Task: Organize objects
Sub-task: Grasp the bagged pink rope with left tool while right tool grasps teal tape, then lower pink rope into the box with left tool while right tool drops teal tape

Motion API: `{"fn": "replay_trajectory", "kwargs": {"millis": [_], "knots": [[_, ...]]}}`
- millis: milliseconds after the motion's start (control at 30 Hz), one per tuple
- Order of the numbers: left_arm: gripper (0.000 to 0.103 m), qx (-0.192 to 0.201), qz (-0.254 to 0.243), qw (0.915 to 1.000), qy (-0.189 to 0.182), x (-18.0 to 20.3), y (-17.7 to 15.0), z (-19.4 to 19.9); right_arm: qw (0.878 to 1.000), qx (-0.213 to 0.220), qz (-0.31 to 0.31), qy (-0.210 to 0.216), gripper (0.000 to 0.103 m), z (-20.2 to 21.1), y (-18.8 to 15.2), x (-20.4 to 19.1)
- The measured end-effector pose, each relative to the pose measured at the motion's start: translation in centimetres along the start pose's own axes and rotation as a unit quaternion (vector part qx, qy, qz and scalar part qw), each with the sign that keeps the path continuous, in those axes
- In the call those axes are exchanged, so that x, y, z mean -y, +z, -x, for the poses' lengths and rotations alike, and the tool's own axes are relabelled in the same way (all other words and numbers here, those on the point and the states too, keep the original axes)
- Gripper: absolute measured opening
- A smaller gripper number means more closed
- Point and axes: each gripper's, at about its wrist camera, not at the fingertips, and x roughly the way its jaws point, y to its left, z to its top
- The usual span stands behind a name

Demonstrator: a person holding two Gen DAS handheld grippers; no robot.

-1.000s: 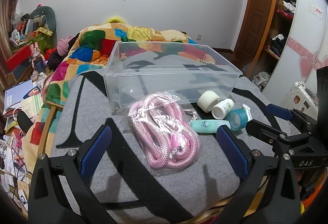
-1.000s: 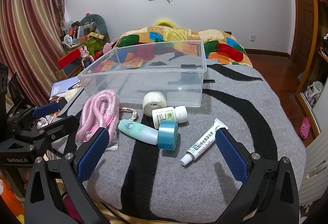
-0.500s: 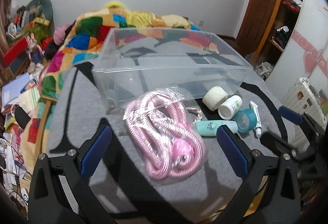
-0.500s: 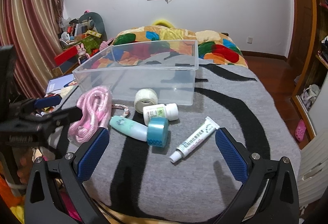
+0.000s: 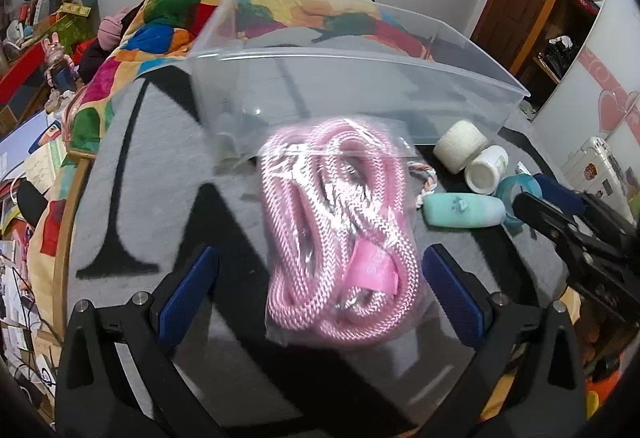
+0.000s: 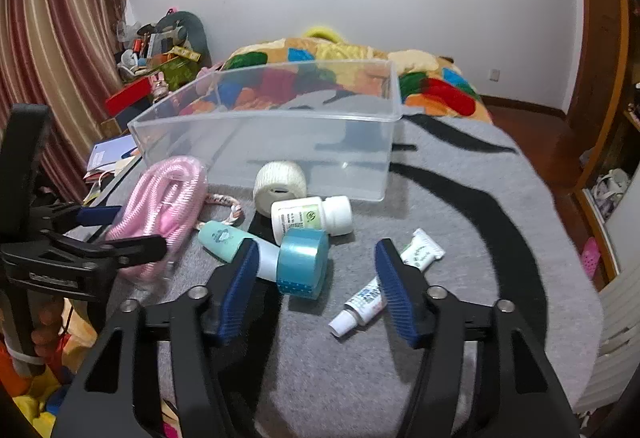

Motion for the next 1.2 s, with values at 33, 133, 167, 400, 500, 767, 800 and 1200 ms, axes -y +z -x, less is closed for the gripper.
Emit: {"fn": "replay_trajectory", "kwargs": {"millis": [33, 133, 167, 400, 500, 767, 800, 1200], "knots": [[0.103, -0.001, 0.0, 1.0, -0.003, 0.0, 0.0, -0.1, 1.0, -0.004, -0.002, 0.003, 0.046, -0.3, 0.0, 0.0], [0.103, 0.001, -0.018, 0.9998, -0.008, 0.8, 0.4, -0.7, 1.0, -0.016, -0.006, 0.012, 0.033, -1.1, -0.1, 0.0], [0.103, 0.002, -0.026, 0.9996, -0.005, 1.2, 0.5, -1.0, 1.0, -0.018, -0.007, 0.012, 0.029, -1.3, -0.1, 0.1], [0.073, 0.041, -0.056, 0.9973, 0.021, 2.1, 0.3, -1.3, 1.0, -0.009, -0.006, 0.01, 0.016, -1.0, 0.0, 0.1], [0.058, 0.044, -0.055, 0.9974, 0.016, 1.5, -0.2, -0.5, 1.0, -0.004, -0.006, 0.01, 0.016, -0.7, 0.1, -0.1], [0.054, 0.059, -0.042, 0.9973, 0.001, 0.5, -1.0, 2.4, 1.0, 0.025, -0.012, 0.013, 0.016, 1.6, 1.0, 0.0], [0.054, 0.066, -0.041, 0.997, -0.001, 0.5, -0.9, 3.0, 0.999, 0.03, -0.011, 0.014, 0.016, 1.8, 1.3, 0.0], [0.054, 0.132, -0.018, 0.9909, -0.014, -0.4, 5.3, 6.8, 0.996, 0.083, 0.005, 0.022, 0.016, 2.7, 6.6, -0.9]]}}
